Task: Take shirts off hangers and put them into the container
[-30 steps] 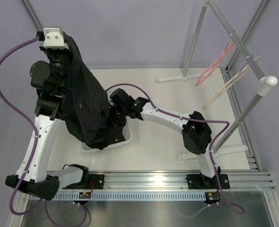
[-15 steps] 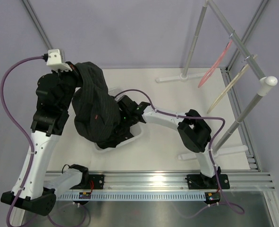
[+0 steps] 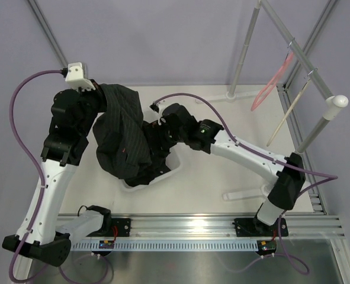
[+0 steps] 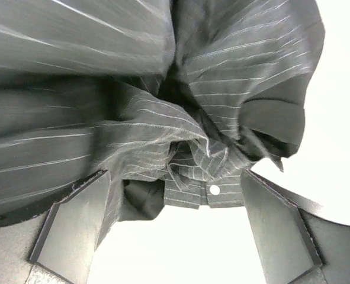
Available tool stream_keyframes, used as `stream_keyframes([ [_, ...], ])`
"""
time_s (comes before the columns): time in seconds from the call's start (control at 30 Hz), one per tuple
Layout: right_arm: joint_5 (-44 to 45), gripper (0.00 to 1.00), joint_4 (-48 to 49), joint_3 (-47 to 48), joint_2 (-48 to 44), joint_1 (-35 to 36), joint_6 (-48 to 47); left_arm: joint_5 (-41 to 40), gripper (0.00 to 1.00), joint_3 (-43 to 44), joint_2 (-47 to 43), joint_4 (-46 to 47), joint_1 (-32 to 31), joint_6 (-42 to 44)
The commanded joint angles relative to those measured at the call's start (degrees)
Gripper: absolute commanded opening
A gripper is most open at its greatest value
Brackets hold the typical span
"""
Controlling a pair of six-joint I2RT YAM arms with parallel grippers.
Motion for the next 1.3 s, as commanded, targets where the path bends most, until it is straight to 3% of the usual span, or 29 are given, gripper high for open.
stream_keyframes([
  [0.0,12.0,1.00,-7.3,4.6,-6.5,2.7,-0.2,4.6,0.00,0.5,2.5,0.2,0.3,-1.0],
  [0.07,19.9,0.99,-10.5,5.4,-11.7,3.4,0.1,6.7,0.00,-1.7,3.2,1.2,0.3,-2.0],
  [0.23,29.6,1.00,-13.5,6.9,-24.1,3.4,-2.2,12.3,0.00,-7.6,5.5,5.2,0.4,-6.8],
  [0.53,32.7,0.99,-15.7,9.6,-43.9,3.4,-5.8,9.6,0.00,-24.3,8.7,5.8,3.3,-19.4],
  [0.8,31.5,1.00,-14.2,4.7,-48.9,3.4,-4.9,14.1,0.01,-37.9,13.1,10.2,6.8,-26.7],
  [0.93,30.9,0.99,-13.4,2.2,-51.8,3.4,-4.4,19.9,0.22,-40.6,18.3,14.8,6.7,-28.2],
  [1.03,30.9,0.99,-12.5,0.2,-53.7,3.4,-4.4,21.2,0.27,-39.8,21.4,16.3,6.4,-26.8],
  [1.13,30.4,0.99,-13.7,0.1,-54.1,3.4,-4.5,20.6,0.52,-38.8,20.2,15.8,5.7,-25.6],
  [1.17,29.8,1.00,-14.0,0.0,-54.2,3.4,-4.5,20.1,0.80,-38.0,19.3,15.0,5.6,-25.3],
  [1.2,28.4,0.99,-14.3,-0.2,-54.2,3.4,-4.7,19.1,0.99,-37.6,16.6,14.2,5.3,-25.4],
  [1.27,27.1,0.99,-14.5,-0.5,-54.2,3.4,-5.1,16.4,0.99,-36.6,13.4,11.9,5.2,-25.7],
])
